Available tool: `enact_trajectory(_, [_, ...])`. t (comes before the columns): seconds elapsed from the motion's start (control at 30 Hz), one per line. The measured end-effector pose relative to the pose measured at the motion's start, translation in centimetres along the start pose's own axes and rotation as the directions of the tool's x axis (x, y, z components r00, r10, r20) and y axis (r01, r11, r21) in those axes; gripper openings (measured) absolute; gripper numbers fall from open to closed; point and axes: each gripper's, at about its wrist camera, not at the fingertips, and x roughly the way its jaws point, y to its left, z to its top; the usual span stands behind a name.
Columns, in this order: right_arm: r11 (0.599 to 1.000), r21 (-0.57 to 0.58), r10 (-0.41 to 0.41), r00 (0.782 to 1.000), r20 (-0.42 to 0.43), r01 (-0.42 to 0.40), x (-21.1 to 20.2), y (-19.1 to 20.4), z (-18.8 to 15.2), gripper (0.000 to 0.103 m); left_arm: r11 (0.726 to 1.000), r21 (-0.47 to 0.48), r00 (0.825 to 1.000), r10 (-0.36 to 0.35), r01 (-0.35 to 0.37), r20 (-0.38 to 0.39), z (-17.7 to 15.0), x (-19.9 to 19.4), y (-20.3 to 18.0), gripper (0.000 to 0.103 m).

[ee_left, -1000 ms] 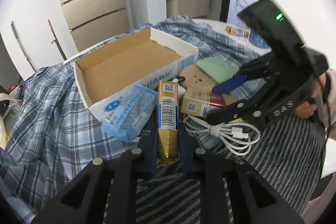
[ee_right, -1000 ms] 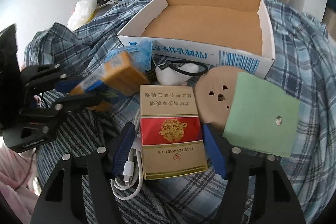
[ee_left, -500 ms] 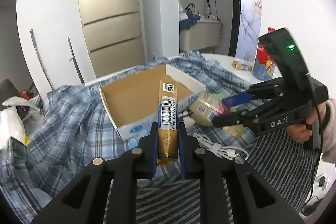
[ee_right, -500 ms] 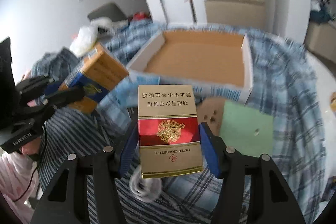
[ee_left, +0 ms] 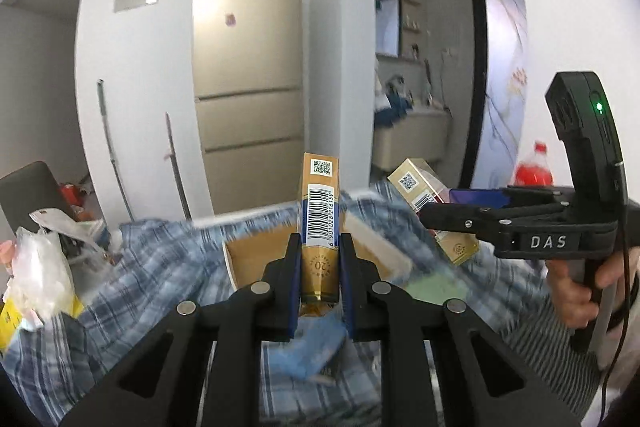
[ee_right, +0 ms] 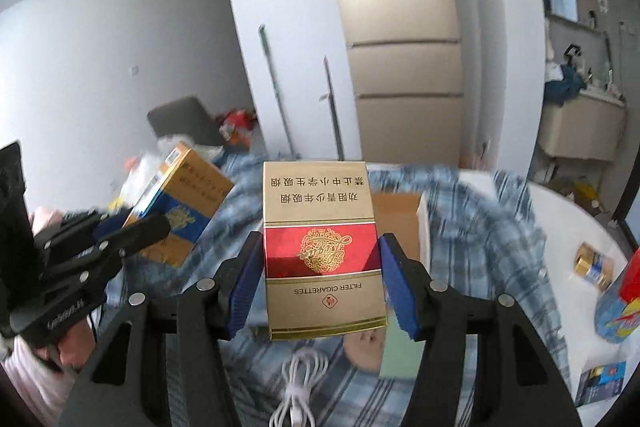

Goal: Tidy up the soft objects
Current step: 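Lower both held packs into the white box and open both grippers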

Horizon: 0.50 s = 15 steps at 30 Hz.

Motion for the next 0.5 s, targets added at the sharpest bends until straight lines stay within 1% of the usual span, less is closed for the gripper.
enact_trajectory(0.1, [0.999,0.007,-0.034,0.998,0.058,0.034,-0.2,0.1,2.2,0.057,0.999,-0.047,0.998,0.025,-0.022,0.056,1.7,0.3,0.4,0.018])
enact_trajectory(0.17, [0.998,0.014,-0.054,0.995,0.080,0.053,0.2,0.0,3.5,0.057,0.997,-0.064,0.995,0.043,-0.038,0.087,2.8,0.8,0.5,0.018])
enact_trajectory(0.27, [0.995,0.025,-0.096,0.991,0.089,0.094,1.3,-0.1,5.0,0.057,0.995,-0.081,0.993,0.061,-0.053,0.100,3.7,1.9,0.6,0.018])
enact_trajectory(0.3, [0.994,0.029,-0.106,0.990,0.093,0.104,1.9,-0.1,5.2,0.057,0.995,-0.091,0.993,0.061,-0.052,0.096,3.7,2.3,0.7,0.018])
enact_trajectory(0.37, [0.991,0.034,-0.130,0.987,0.089,0.128,3.0,-0.2,5.1,0.057,0.990,-0.110,0.993,0.093,-0.085,0.071,3.5,3.6,1.0,0.018])
enact_trajectory(0.4, [0.990,0.040,-0.141,0.987,0.080,0.138,3.8,-0.3,5.0,0.057,0.989,-0.116,0.993,0.102,-0.095,0.058,3.4,4.2,1.2,0.018])
enact_trajectory(0.43, [0.989,0.045,-0.145,0.987,0.069,0.142,4.4,-0.5,4.7,0.057,0.988,-0.124,0.995,0.096,-0.091,0.041,3.1,5.0,1.4,0.018])
enact_trajectory(0.5, [0.989,0.056,-0.136,0.990,0.028,0.134,6.2,-1.0,4.1,0.057,0.986,-0.134,0.995,0.099,-0.099,-0.007,2.4,6.8,2.0,0.018])
